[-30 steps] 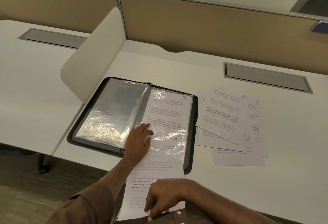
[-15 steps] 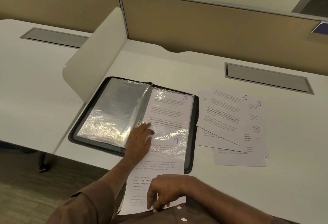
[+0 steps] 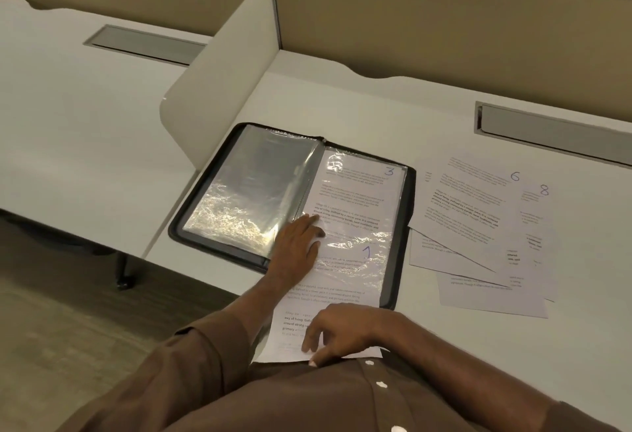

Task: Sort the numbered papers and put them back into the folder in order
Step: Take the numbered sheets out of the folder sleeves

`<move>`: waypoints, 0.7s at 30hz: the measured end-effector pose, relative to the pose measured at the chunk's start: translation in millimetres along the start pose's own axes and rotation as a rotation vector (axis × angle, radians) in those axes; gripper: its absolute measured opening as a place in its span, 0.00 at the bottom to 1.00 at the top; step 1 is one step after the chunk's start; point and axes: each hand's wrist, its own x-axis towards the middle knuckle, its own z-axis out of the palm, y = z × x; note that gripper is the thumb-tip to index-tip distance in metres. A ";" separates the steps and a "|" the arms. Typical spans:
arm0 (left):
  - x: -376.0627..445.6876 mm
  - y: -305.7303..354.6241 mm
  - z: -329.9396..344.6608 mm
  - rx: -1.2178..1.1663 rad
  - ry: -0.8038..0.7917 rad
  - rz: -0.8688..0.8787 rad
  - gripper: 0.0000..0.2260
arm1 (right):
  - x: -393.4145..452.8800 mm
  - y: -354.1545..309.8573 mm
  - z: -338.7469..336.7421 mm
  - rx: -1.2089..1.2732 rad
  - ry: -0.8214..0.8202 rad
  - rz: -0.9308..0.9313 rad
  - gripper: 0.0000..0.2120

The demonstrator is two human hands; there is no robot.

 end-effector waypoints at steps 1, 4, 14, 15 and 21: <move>-1.0 0.6 -1.0 -0.001 0.001 -0.001 0.09 | 1.6 -0.8 -0.9 -0.024 0.006 -0.002 0.19; -1.9 0.8 -2.8 -0.004 0.010 -0.001 0.09 | 5.8 -2.4 -2.4 -0.071 0.014 -0.026 0.15; 33.0 -22.5 -40.0 -0.264 -0.258 -0.024 0.08 | -13.5 14.5 -49.9 0.026 0.461 -0.127 0.09; 40.0 -23.6 -48.8 -0.371 -0.320 -0.103 0.08 | -17.6 14.7 -58.6 0.084 0.492 -0.147 0.09; 62.7 -20.5 -67.1 -0.443 -0.401 -0.262 0.08 | -51.4 9.1 -111.1 0.398 0.384 -0.260 0.07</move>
